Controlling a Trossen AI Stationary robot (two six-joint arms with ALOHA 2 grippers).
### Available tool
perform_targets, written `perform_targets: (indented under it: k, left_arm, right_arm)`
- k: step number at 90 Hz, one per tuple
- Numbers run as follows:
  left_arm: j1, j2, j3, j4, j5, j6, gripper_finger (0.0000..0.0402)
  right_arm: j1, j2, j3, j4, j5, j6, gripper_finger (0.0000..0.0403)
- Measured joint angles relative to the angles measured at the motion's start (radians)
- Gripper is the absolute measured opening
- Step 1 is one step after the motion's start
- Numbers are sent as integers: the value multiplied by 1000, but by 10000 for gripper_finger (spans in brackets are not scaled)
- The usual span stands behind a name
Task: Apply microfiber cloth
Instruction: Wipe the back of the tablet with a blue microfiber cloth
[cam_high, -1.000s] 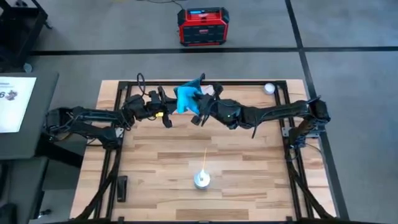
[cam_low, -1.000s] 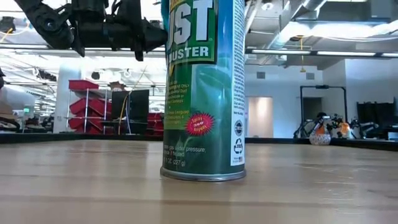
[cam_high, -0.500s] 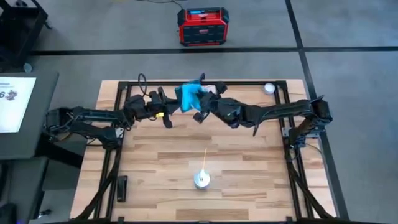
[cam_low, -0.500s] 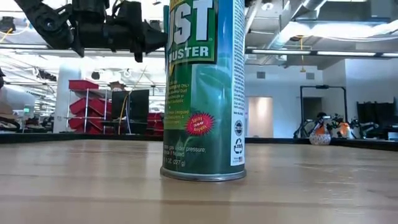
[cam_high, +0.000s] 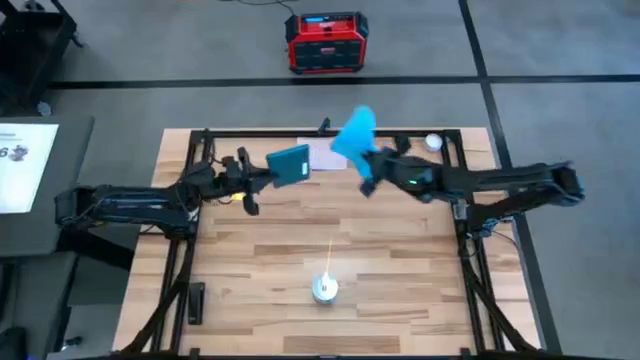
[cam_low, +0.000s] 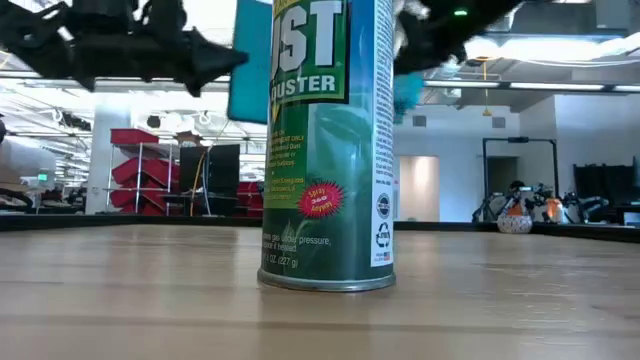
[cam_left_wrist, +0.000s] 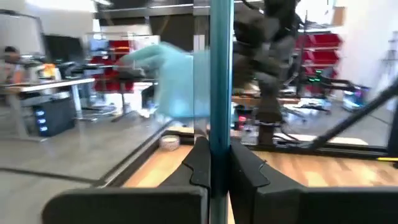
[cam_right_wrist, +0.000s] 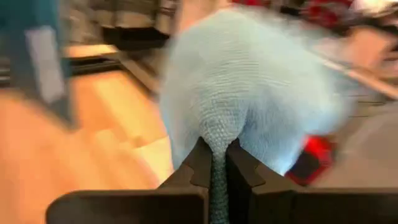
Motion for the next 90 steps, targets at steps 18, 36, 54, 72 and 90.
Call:
perform_targets:
  k: [18, 36, 54, 72, 90]
  left_arm:
    - [3, -118, -76, -97, -8, -31, 2]
    - [3, -120, -115, -108, -10, -50, 2]
    - [3, -117, -115, -111, -16, -51, 2]
    - [4, -116, -115, -136, -17, -50, 2]
    - [4, -116, -115, -143, -19, -49, 2]
  right_arm:
    - [-28, -188, -251, -12, -169, 198, 0]
    - [14, -205, -430, -58, -193, 431, 0]
    - [116, -149, -509, -52, -198, 601, 0]
    - [209, -60, -554, -49, -198, 756, 0]
    - [263, 22, -563, 43, -185, 780, 0]
